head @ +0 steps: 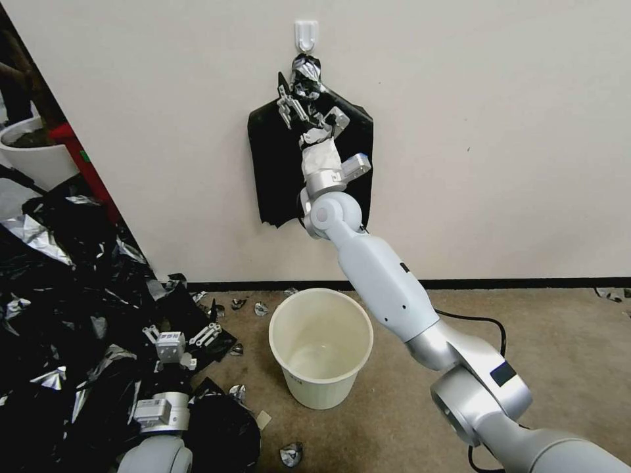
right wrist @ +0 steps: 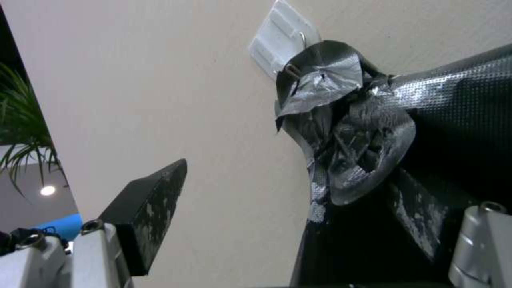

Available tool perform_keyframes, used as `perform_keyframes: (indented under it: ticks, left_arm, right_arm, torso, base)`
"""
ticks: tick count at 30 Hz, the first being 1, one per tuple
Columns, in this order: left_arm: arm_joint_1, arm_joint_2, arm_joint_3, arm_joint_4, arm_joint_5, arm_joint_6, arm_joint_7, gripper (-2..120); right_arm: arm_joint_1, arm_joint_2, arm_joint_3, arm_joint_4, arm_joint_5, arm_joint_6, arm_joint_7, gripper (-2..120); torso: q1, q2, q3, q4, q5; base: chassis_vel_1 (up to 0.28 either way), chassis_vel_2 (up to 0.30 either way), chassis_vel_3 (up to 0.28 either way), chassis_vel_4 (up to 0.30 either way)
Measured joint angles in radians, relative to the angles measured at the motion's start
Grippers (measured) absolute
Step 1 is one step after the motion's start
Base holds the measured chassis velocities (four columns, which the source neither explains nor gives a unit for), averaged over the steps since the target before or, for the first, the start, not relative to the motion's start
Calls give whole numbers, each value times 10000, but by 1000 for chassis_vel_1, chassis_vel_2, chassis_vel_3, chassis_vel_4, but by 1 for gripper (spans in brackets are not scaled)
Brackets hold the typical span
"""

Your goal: Place a trash bag onto the trash bin.

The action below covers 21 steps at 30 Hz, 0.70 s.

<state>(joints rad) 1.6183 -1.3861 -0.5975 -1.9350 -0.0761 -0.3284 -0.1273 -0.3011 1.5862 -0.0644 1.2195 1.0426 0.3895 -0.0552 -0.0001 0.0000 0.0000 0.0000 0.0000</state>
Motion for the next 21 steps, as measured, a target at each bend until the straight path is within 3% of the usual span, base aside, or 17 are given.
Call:
perform_keyframes:
  ticks: [21]
  left_arm:
    - [-68, 67, 9, 10, 29, 9, -27, 100]
  right_arm:
    - [162, -74, 313, -271, 65, 90, -491, 11]
  torso:
    - [0, 0, 0, 0, 0]
  base:
    - [0, 0, 0, 0]
